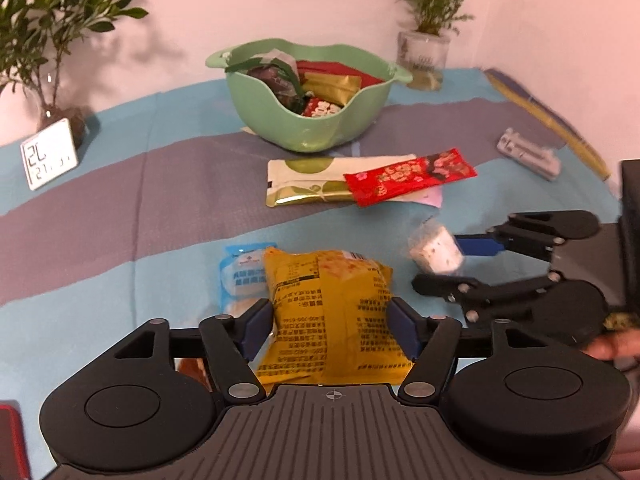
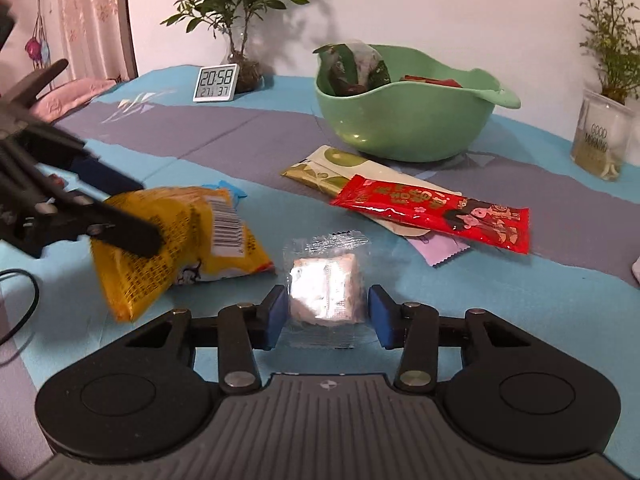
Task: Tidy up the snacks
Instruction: 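Grasp the yellow chip bag with the left tool while the right grasps the white wrapped cake, then carry the chip bag and white cake over the green bowl and open both tools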
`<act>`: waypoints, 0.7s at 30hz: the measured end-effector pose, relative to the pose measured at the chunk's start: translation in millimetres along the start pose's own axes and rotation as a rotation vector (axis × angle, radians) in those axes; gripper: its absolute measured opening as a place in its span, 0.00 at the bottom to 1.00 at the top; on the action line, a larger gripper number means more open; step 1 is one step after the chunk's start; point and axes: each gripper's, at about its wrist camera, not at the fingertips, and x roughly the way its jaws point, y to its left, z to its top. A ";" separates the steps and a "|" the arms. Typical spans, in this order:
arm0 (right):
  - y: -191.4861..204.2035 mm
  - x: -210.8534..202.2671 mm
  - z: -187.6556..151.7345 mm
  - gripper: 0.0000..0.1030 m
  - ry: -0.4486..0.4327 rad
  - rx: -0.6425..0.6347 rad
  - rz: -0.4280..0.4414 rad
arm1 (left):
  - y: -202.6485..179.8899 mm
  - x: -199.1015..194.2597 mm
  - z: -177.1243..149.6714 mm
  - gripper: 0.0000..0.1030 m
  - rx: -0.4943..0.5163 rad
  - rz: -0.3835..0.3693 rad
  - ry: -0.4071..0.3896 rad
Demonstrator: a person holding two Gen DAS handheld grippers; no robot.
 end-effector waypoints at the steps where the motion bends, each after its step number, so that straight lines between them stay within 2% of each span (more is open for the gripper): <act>1: 0.5 1.1 0.6 0.52 0.000 0.000 -0.001 | -3.2 2.2 2.6 1.00 0.006 0.008 0.004; 8: -1.8 9.0 4.8 0.63 -0.014 0.022 -0.011 | -21.1 16.1 4.3 1.00 0.077 0.068 0.024; 11: -6.1 10.5 4.4 0.64 -0.027 0.044 -0.011 | -24.1 23.0 -3.2 1.00 0.112 0.100 0.041; 20: -7.0 5.5 0.3 0.51 -0.054 0.061 -0.032 | -22.9 21.0 -11.0 1.00 0.086 0.129 0.001; 21: -7.0 3.9 -0.3 0.47 -0.059 0.060 -0.034 | -22.7 19.7 -11.3 1.00 0.079 0.127 -0.003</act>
